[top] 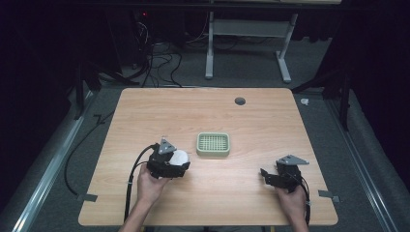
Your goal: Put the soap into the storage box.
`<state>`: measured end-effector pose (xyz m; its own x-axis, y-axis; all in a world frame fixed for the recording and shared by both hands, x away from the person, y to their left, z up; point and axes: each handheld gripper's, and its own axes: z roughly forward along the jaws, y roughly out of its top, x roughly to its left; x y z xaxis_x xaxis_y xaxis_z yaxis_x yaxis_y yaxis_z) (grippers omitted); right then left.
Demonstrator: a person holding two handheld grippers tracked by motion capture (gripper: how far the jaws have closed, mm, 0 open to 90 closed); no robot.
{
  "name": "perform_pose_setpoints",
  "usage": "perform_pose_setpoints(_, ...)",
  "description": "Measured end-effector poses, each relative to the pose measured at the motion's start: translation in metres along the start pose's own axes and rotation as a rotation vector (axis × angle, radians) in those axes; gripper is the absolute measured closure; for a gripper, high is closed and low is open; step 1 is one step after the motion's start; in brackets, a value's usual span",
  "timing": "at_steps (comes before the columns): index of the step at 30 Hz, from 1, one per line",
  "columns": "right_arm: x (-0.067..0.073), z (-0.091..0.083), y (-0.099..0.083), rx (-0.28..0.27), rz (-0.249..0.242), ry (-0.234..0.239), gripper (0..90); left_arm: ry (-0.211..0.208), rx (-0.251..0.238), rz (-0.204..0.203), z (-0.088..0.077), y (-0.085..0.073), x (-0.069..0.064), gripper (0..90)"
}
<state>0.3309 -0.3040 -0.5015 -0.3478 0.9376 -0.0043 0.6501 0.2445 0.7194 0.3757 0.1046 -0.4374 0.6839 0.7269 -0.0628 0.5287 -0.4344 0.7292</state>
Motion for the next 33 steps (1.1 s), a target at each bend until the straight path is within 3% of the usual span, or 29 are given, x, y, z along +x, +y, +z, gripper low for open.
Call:
perform_pose_setpoints(22, 0.001, 0.000, 0.000, -0.002, -0.005, 0.001, 27.4, -0.042, 0.007, 0.034, 0.022, 0.036, -0.005, 24.8)
perform_pose_setpoints(33, 0.001, 0.000, 0.000, -0.002, -0.004, 0.000, 27.3, -0.043, 0.011, 0.061, 0.031, 0.053, -0.008, 24.7)
